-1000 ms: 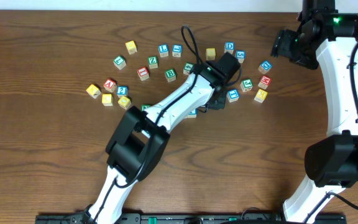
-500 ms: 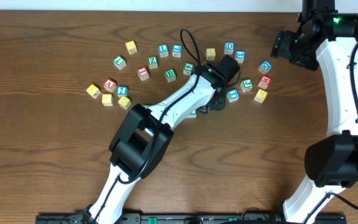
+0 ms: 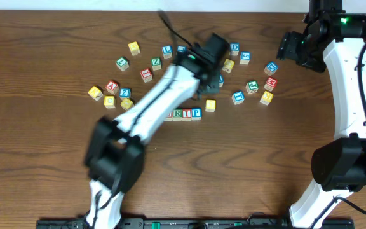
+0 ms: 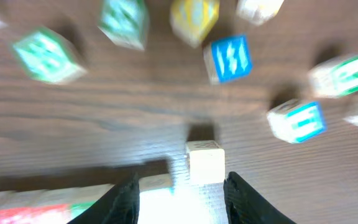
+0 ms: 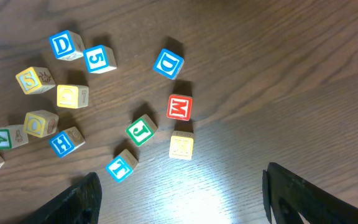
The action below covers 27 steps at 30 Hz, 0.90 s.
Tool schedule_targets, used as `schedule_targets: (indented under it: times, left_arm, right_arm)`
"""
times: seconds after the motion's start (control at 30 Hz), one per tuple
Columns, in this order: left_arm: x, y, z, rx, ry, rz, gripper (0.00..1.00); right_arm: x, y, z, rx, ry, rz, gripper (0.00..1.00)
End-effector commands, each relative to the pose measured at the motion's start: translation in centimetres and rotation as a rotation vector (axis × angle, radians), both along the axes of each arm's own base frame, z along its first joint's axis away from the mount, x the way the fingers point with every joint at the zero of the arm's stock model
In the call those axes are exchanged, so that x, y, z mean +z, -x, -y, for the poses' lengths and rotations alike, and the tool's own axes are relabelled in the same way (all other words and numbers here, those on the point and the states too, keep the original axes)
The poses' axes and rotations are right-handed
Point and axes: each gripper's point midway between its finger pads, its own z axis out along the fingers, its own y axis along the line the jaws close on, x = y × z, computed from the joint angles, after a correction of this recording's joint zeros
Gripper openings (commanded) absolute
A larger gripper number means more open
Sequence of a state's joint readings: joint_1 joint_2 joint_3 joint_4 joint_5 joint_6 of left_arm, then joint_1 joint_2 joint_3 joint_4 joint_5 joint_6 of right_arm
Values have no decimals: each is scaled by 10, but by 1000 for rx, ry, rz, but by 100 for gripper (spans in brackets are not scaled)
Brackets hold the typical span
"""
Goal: Spell out NEURIPS
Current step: 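Lower the S block right of the P and open the left gripper, then retract the left gripper back to the left side, then move the right gripper over the S block and lower it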
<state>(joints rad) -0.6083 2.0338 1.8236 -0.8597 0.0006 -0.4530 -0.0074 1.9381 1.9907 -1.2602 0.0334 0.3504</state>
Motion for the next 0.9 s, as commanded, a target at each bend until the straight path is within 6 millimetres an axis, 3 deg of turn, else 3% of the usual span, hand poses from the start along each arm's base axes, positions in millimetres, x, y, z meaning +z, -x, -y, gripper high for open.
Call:
schedule_targets:
  times: [0.0, 0.07, 0.2, 0.3, 0.43, 0.57, 0.87]
  left_arm:
    - [82, -9, -32, -2, 47, 162, 44]
    - [114, -10, -58, 41, 69, 217, 44]
    - [154, -10, -108, 141, 93, 289, 43]
    - [177, -7, -168, 265, 86, 320, 44]
    - [177, -1, -226, 398, 52, 290, 44]
    - [165, 8, -267, 458, -4, 230, 44]
    - [159, 14, -330, 596, -38, 208, 44]
  right_arm:
    - [4, -2, -1, 17, 3, 9, 79]
    - [4, -2, -6, 28, -2, 5, 79]
    - [3, -1, -21, 60, -20, 1, 79]
    - [2, 2, -42, 107, -36, -7, 78]
    - [-4, 10, -72, 176, -34, -34, 79]
    - [-15, 20, -101, 244, -31, -69, 78]
    - [-51, 38, -164, 314, -53, -99, 76]
